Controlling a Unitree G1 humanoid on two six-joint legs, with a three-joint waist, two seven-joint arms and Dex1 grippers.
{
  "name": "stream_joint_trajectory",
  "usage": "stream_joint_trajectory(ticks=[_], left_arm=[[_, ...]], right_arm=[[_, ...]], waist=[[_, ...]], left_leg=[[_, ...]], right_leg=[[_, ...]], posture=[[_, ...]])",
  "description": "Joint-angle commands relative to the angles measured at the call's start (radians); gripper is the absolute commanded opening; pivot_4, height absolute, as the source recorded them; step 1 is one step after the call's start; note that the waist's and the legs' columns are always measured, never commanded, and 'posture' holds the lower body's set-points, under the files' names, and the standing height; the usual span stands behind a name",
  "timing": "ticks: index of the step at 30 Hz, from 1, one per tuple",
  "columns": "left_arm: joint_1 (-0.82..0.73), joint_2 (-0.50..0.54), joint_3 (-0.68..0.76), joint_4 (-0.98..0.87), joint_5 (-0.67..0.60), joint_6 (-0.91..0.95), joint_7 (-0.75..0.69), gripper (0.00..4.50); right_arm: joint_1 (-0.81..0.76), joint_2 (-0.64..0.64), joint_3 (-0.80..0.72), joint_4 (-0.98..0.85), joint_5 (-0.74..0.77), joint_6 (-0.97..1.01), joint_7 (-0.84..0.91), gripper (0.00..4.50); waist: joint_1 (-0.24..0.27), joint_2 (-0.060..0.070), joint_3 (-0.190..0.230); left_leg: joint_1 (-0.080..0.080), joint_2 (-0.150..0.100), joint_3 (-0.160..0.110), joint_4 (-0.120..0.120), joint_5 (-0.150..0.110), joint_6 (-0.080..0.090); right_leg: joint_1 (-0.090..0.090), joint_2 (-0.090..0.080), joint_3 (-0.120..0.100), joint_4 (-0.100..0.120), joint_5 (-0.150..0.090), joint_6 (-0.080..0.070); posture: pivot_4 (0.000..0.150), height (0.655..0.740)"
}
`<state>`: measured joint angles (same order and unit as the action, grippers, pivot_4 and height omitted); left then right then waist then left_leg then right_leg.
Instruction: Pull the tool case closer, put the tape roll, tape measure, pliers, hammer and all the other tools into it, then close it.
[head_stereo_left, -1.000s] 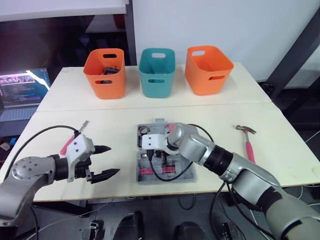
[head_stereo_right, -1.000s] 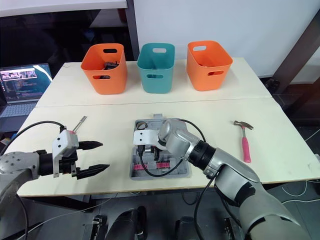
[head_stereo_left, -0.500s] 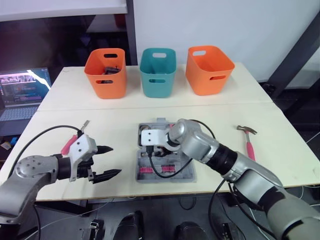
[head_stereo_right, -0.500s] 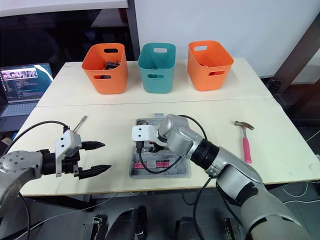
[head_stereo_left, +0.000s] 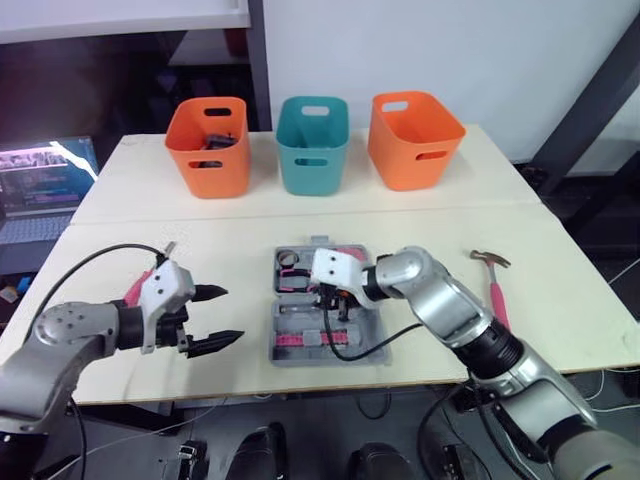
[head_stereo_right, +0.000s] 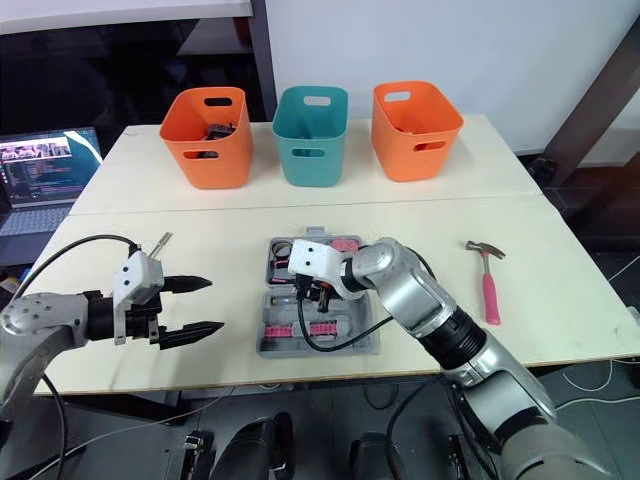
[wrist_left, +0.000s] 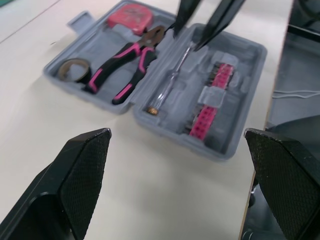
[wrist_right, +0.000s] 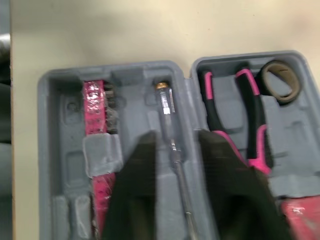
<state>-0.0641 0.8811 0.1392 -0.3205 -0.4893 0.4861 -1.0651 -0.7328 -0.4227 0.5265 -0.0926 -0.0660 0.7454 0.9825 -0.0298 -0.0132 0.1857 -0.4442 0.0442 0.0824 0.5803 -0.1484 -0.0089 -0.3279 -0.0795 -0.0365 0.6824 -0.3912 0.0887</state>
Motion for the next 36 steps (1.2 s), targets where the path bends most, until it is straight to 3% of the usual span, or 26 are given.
stream_joint_trajectory(ticks=[1, 23, 31, 32, 34, 36], left_arm=[[-0.02, 0.001, 0.002, 0.001, 0.0, -0.02, -0.008, 4.5], [-0.038, 0.01, -0.002, 0.028, 0.026, -0.042, -0.029, 4.5], [-0.048, -0.004, 0.001, 0.056, 0.02, -0.042, -0.027, 4.5], [-0.058, -0.017, 0.005, 0.07, 0.013, -0.041, -0.018, 4.5], [-0.076, -0.037, 0.011, 0.102, 0.011, -0.049, -0.004, 4.5], [-0.083, -0.05, 0.015, 0.144, 0.04, -0.093, 0.004, 4.5]], right_arm=[[0.004, 0.037, -0.03, 0.06, -0.005, -0.034, -0.071, 0.04], [0.077, 0.109, 0.044, 0.338, -0.097, -0.186, -0.156, 0.04], [0.105, 0.082, -0.116, 0.144, 0.009, -0.274, -0.13, 0.04], [0.117, 0.059, -0.146, 0.103, 0.019, -0.287, -0.13, 0.43], [0.144, 0.022, -0.197, 0.041, 0.048, -0.27, -0.122, 0.79], [0.188, -0.021, -0.252, -0.019, 0.076, -0.249, -0.123, 1.79]], waist=[[-0.004, 0.0, 0.0], [-0.018, -0.005, -0.002], [-0.013, -0.006, -0.003], [-0.013, -0.006, -0.003], [-0.006, -0.006, -0.003], [-0.005, -0.007, -0.003]], left_leg=[[0.0, 0.0, 0.0, 0.0, 0.0, 0.0], [0.003, 0.002, 0.0, 0.0, 0.001, -0.001], [0.002, 0.004, 0.0, 0.0, 0.001, -0.003], [0.001, 0.004, 0.0, 0.0, 0.001, -0.003], [0.0, 0.003, 0.0, 0.0, 0.001, -0.003], [0.001, 0.003, 0.0, 0.0, 0.001, -0.003]], right_leg=[[0.0, 0.0, 0.0, 0.0, 0.0, 0.0], [0.002, 0.002, 0.0, 0.0, 0.001, -0.001], [0.001, 0.002, 0.0, 0.0, 0.002, -0.003], [0.0, 0.002, 0.0, 0.0, 0.002, -0.003], [-0.001, 0.002, 0.0, 0.0, 0.002, -0.003], [0.0, 0.002, 0.0, 0.0, 0.002, -0.003]], posture=[[0.15, 0.74], [0.15, 0.74], [0.15, 0.74], [0.15, 0.74], [0.15, 0.74], [0.15, 0.74]])
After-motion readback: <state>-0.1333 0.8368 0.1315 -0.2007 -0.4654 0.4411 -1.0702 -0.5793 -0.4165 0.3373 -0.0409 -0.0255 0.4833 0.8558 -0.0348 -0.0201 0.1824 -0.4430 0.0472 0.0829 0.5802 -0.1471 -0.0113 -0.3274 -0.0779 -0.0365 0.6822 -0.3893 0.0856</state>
